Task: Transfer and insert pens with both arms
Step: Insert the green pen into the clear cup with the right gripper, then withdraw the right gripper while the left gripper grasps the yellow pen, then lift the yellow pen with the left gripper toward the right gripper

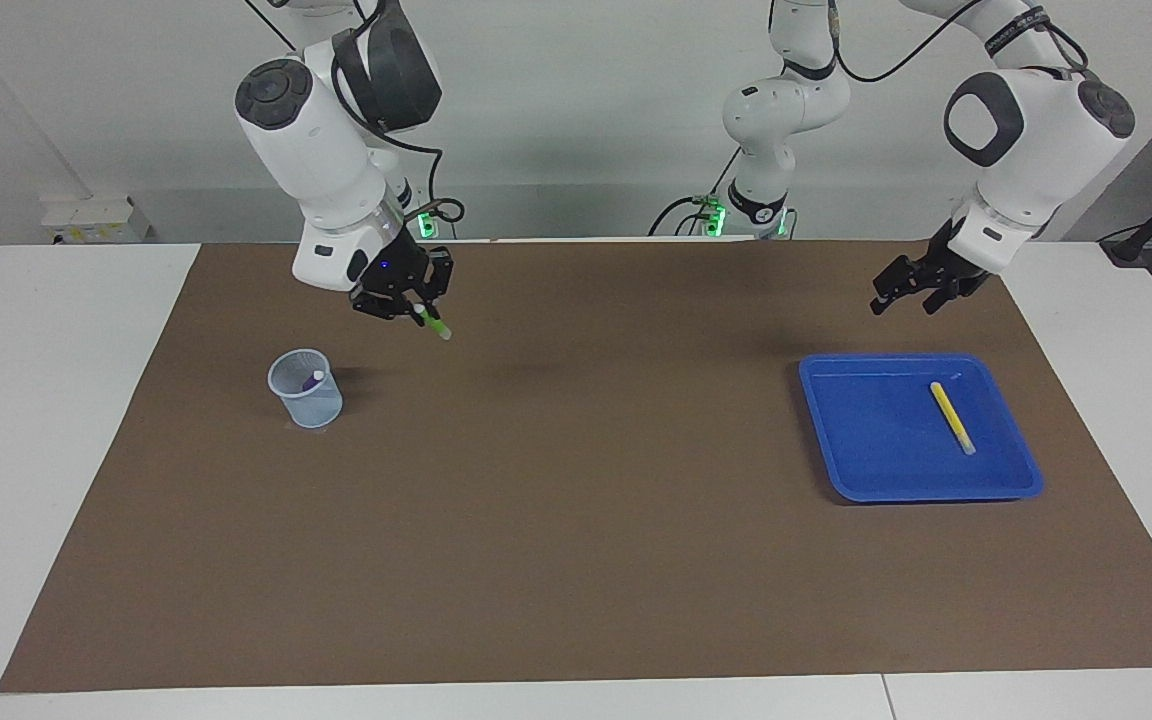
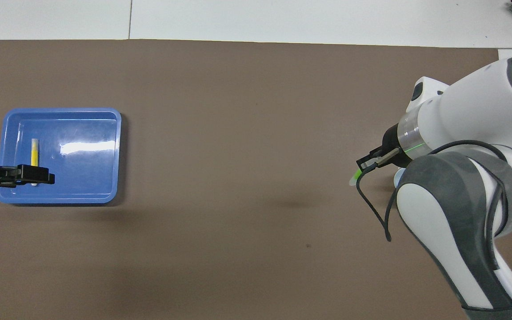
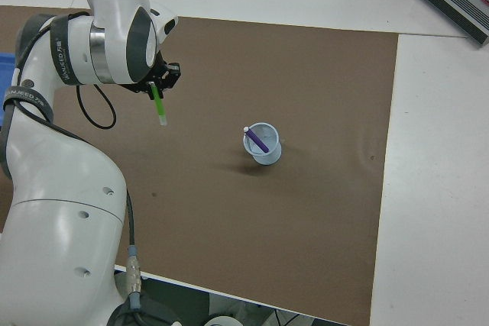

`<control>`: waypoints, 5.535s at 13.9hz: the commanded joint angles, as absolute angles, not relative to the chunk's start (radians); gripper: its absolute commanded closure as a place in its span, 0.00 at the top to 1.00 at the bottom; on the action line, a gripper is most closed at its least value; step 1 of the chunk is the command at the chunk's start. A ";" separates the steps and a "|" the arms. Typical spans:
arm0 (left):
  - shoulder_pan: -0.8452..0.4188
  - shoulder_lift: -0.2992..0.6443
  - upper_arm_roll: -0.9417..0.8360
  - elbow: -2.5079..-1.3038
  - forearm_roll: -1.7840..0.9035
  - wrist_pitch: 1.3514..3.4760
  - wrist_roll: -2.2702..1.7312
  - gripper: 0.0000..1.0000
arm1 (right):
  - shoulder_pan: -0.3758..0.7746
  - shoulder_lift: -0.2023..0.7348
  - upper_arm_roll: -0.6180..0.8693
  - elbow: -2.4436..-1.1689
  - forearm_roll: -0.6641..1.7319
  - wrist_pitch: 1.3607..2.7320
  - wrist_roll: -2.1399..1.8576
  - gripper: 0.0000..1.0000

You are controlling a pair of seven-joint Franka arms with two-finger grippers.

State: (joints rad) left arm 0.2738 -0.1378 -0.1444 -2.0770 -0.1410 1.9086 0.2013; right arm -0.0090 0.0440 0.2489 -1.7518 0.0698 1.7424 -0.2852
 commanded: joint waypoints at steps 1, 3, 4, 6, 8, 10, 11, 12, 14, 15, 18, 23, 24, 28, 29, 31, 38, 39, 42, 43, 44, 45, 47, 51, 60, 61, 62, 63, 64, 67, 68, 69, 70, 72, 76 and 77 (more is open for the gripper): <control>0.323 -0.094 -0.153 -2.085 -0.094 2.008 0.328 1.00 | -0.058 0.037 0.264 -1.759 -0.122 1.736 -0.549 0.00; 0.362 -0.048 -0.153 -2.085 -0.084 2.078 0.389 1.00 | -0.113 0.034 0.262 -1.793 -0.188 1.779 -0.769 0.00; 0.368 -0.028 -0.155 -2.085 -0.054 2.110 0.403 1.00 | -0.141 0.019 0.262 -1.825 -0.190 1.799 -0.802 0.00; 0.382 0.012 -0.153 -2.083 -0.032 2.175 0.408 1.00 | -0.172 -0.021 0.264 -1.931 -0.190 1.882 -0.810 0.00; 0.382 0.050 -0.153 -2.082 -0.031 2.226 0.435 1.00 | -0.175 -0.034 0.262 -1.997 -0.190 1.954 -0.808 0.00; 0.390 0.095 -0.153 -2.079 -0.031 2.273 0.466 1.00 | -0.202 -0.034 0.262 -2.034 -0.190 1.989 -0.810 0.00; 0.390 0.127 -0.153 -2.071 -0.031 2.301 0.485 1.00 | -0.204 -0.034 0.262 -2.048 -0.190 1.997 -0.810 0.07; 0.393 0.156 -0.152 -2.065 -0.031 2.325 0.491 1.00 | -0.206 -0.035 0.264 -2.049 -0.190 1.997 -0.810 0.31; 0.400 0.198 -0.152 -2.063 -0.031 2.379 0.492 1.00 | -0.206 -0.035 0.264 -2.043 -0.189 1.980 -0.808 0.86; 0.402 0.218 -0.152 -2.060 -0.031 2.397 0.492 1.00 | -0.206 -0.037 0.262 -2.036 -0.183 1.958 -0.810 1.00; 0.413 0.285 -0.152 -2.031 -0.015 2.454 0.495 0.99 | -0.198 -0.054 0.267 -1.947 -0.163 1.820 -0.805 1.00; 0.413 0.320 -0.152 -2.029 -0.009 2.493 0.495 0.95 | -0.213 -0.063 0.238 -1.891 0.143 1.686 -0.750 1.00; 0.413 0.327 -0.152 -2.031 -0.009 2.502 0.495 0.92 | -0.210 -0.063 0.238 -1.891 0.197 1.689 -0.700 1.00; 0.413 0.345 -0.152 -2.040 -0.009 2.534 0.495 0.81 | -0.160 -0.063 0.245 -1.891 0.368 1.710 -0.386 1.00; 0.413 0.347 -0.152 -2.040 -0.008 2.536 0.495 0.77 | -0.141 -0.063 0.245 -1.891 0.406 1.729 -0.305 1.00; 0.413 0.348 -0.152 -2.042 -0.008 2.537 0.495 0.61 | -0.097 -0.063 0.247 -1.891 0.462 1.762 -0.131 1.00; 0.430 0.348 -0.144 -2.042 -0.008 2.553 0.563 0.23 | 0.047 -0.052 0.247 -1.893 0.567 1.965 0.287 1.00; 0.430 0.348 -0.143 -2.042 -0.008 2.553 0.561 0.11 | 0.066 -0.051 0.247 -1.894 0.568 1.991 0.304 1.00; 0.428 0.350 -0.144 -2.043 -0.009 2.556 0.546 0.00 | 0.081 -0.051 0.247 -1.896 0.569 2.016 0.366 1.00; 0.426 0.350 -0.144 -2.043 -0.009 2.556 0.532 0.00 | 0.092 -0.051 0.247 -1.896 0.569 2.028 0.371 1.00; 0.426 0.350 -0.144 -2.042 -0.009 2.550 0.516 0.00 | 0.101 -0.049 0.247 -1.898 0.575 2.042 0.371 1.00; 0.420 0.350 -0.144 -2.042 -0.009 2.545 0.496 0.00 | 0.103 -0.051 0.247 -1.901 0.584 2.051 0.388 1.00; 0.404 0.348 -0.144 -2.031 -0.009 2.514 0.396 0.00 | 0.107 -0.049 0.247 -1.901 0.589 2.068 0.461 1.00; 0.347 0.328 -0.147 -1.971 -0.011 2.374 0.157 0.00 | 0.124 -0.049 0.247 -1.901 0.592 2.082 0.534 1.00; 0.155 0.183 -0.164 -1.896 -0.215 2.050 -0.574 0.00 | 0.143 -0.049 0.247 -1.904 0.667 2.126 0.660 1.00; 0.135 0.166 -0.166 -1.899 -0.245 2.027 -0.651 0.00 | 0.144 -0.049 0.247 -1.905 0.667 2.141 0.661 1.00; 0.120 0.147 -0.167 -1.904 -0.276 2.016 -0.728 0.00 | 0.152 -0.049 0.247 -1.905 0.669 2.152 0.664 1.00; 0.101 0.134 -0.167 -1.905 -0.308 2.007 -0.800 0.00 | 0.161 -0.048 0.247 -1.905 0.670 2.152 0.675 1.00; 0.094 0.121 -0.167 -1.907 -0.357 1.991 -0.880 0.00 | 0.167 -0.048 0.247 -1.905 0.672 2.160 0.687 1.00; 0.078 0.083 -0.173 -1.908 -0.500 1.964 -1.107 0.00 | 0.238 -0.049 0.247 -1.919 0.698 2.259 0.734 1.00; 0.062 0.071 -0.175 -1.911 -0.521 1.957 -1.164 0.00 | 0.265 -0.048 0.247 -1.922 0.696 2.301 0.770 0.96; 0.045 0.060 -0.175 -1.913 -0.541 1.948 -1.222 0.00 | 0.284 -0.045 0.247 -1.930 0.696 2.354 0.790 0.92; 0.026 0.051 -0.175 -1.916 -0.561 1.942 -1.271 0.00 | 0.308 -0.032 0.247 -1.936 0.696 2.415 0.802 0.89; -0.015 0.023 -0.175 -1.934 -0.598 1.942 -1.356 0.00 | 0.372 0.015 0.247 -1.934 0.696 2.535 0.811 0.88; -0.061 -0.049 -0.175 -1.990 -0.650 1.950 -1.442 0.00 | 0.440 0.081 0.247 -1.922 0.692 2.666 0.793 0.88; -0.086 -0.063 -0.175 -1.999 -0.652 1.951 -1.462 0.00 | 0.451 0.093 0.247 -1.922 0.684 2.692 0.793 0.88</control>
State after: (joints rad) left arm -0.0551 -0.0001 -0.1882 -1.9432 -0.6271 1.9501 -1.4230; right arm 0.4360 0.0707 0.2494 -1.9359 0.6743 2.6544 0.8038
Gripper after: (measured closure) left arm 0.828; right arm 0.097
